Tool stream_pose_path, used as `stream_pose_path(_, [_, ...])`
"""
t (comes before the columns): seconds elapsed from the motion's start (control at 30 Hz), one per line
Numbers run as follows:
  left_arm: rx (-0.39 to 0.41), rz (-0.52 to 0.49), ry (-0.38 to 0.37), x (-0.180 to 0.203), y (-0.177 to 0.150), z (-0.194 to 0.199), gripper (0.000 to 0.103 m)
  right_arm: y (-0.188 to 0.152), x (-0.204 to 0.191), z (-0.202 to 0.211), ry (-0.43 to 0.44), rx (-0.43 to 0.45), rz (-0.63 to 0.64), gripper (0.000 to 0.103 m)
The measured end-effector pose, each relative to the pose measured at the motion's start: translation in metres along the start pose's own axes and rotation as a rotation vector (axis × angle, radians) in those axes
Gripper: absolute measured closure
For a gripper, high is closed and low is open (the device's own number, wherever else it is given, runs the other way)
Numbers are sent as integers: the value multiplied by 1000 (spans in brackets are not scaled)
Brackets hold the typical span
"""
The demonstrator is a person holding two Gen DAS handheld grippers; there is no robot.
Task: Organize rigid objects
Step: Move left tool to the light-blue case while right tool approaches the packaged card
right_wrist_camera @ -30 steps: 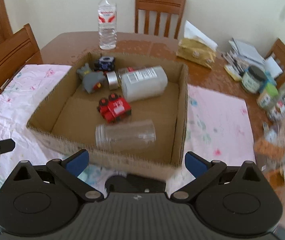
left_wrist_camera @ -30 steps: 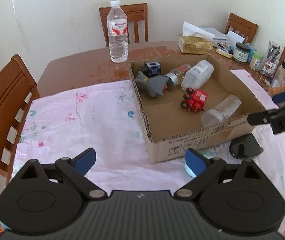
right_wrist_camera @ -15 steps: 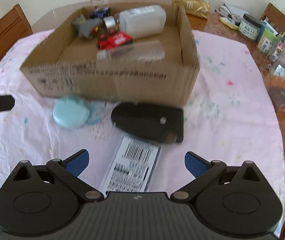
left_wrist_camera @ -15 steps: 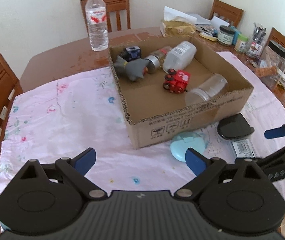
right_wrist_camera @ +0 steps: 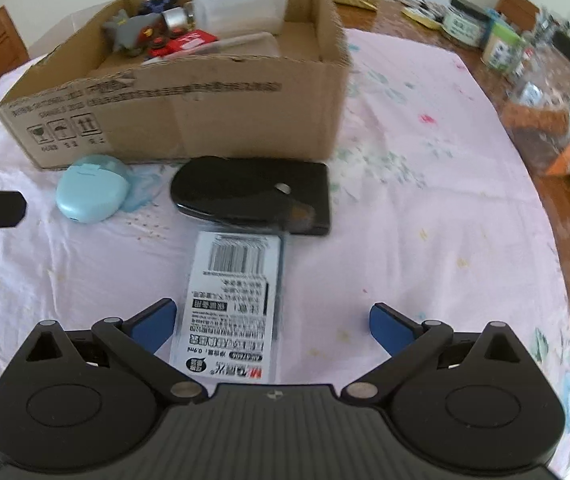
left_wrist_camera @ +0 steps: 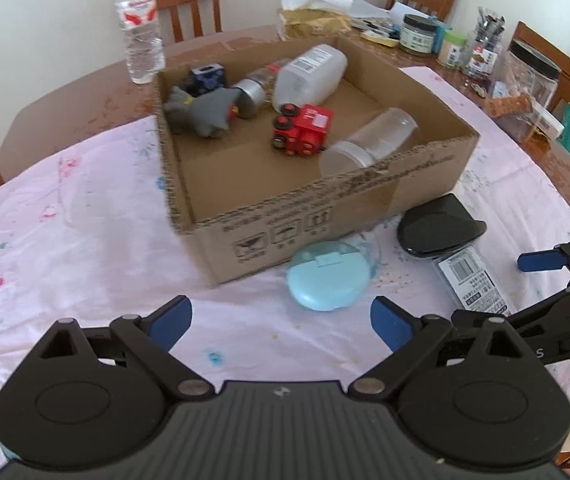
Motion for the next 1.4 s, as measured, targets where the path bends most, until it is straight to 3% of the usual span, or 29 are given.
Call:
stream_pose_path(0.17, [-11,2,-14,20,5,-16,7,-3,5,2,6,-5,35,0])
stream_pose_path(0.47, [-46,96,49,34,8,-51,7,-4,5,4,24,6,69,0])
stream_pose_path(1.07, [-121,218,160,-31,-36,-43,6,-6,5,7,40,28,106,0])
stream_pose_path(1.23, [-124,213,169,-34,-38,-40,7,-8,-5,7,57,-44,116,0])
stream_pose_path(1.4, [-107,220,103,-25,-34,-32,7,-19,-41,6,128,-108,247,0])
Point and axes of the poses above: each gripper's, at about its wrist camera, not at the fingertips, and z roughly against the way its jaws point, x to its right, y to its top, the point moved 7 cm from there along -z, roughly the way its jaws point, and after that the axes turned 13 degrees about y, right-handed, at the moved point
